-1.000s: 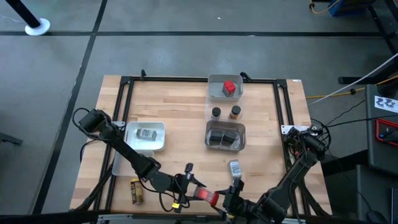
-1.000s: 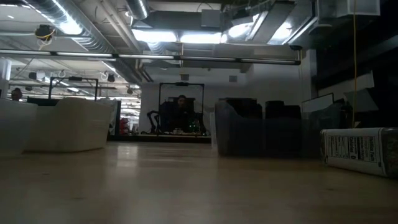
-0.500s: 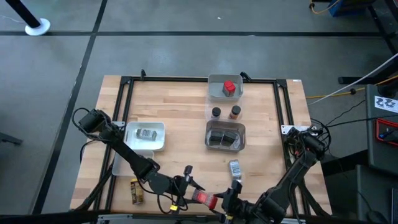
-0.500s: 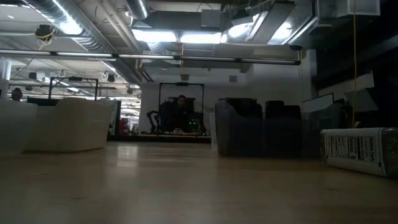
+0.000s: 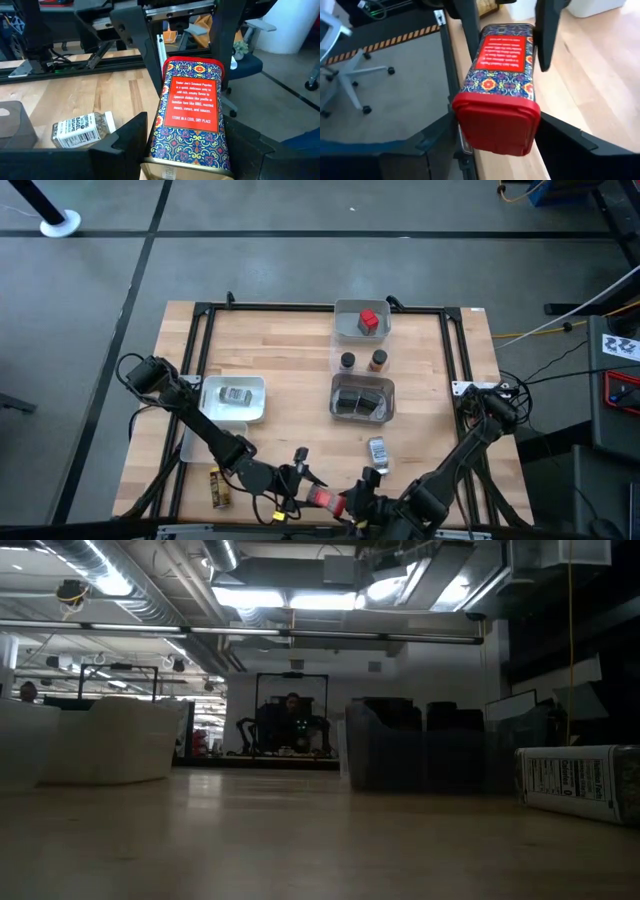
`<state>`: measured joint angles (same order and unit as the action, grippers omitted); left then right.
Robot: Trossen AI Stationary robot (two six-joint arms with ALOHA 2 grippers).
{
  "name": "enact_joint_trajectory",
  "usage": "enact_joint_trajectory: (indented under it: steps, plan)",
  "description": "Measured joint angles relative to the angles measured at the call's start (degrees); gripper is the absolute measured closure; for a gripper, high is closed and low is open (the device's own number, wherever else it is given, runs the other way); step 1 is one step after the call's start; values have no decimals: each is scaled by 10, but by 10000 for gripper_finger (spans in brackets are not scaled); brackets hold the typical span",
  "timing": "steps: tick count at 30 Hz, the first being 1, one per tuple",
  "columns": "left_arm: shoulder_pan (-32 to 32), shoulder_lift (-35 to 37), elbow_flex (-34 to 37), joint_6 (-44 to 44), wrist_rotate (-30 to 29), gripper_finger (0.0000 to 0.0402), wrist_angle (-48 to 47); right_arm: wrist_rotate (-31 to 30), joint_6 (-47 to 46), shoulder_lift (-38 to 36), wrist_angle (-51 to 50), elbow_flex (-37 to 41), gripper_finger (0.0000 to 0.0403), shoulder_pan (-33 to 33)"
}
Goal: Sort spices by type
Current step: Put the red seasoning can into the gray bin
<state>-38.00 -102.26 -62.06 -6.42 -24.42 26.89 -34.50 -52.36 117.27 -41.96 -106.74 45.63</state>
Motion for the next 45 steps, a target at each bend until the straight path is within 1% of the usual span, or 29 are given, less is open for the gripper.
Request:
enact_joint_trajectory:
  steps: [6, 9, 12, 18, 23, 26, 31, 37, 40, 45]
  plan:
    - [0, 0, 0, -2, 4, 207, -1, 39, 5, 0, 16, 0, 157, -7]
    - [0, 0, 0, -2, 4, 207, -2, 39, 4, 0, 15, 0, 157, -7]
    - [0, 0, 0, -13, 2, 207, -3, 26, 3, 1, 15, 0, 157, -7]
    - [0, 1, -1, -83, -9, 207, 17, 1, 0, 2, 22, 0, 157, -7]
    - [3, 4, -4, -82, -12, 206, 44, -15, 0, 3, 23, 1, 157, -12]
    - [2, 3, -3, -69, -8, 206, 45, 10, 1, 3, 24, 1, 165, -15]
    - [2, 3, -3, -87, -11, 206, 26, 44, 0, 3, 10, 1, 202, -19]
    - [2, 2, -2, -89, -8, 205, 15, 71, 1, 3, 7, 1, 202, -20]
    - [2, 2, -2, -93, -3, 197, 13, 79, 1, 3, 2, 0, 202, -22]
    - [2, 1, -1, -76, 32, 177, 2, 132, 6, 2, -21, 0, 202, -38]
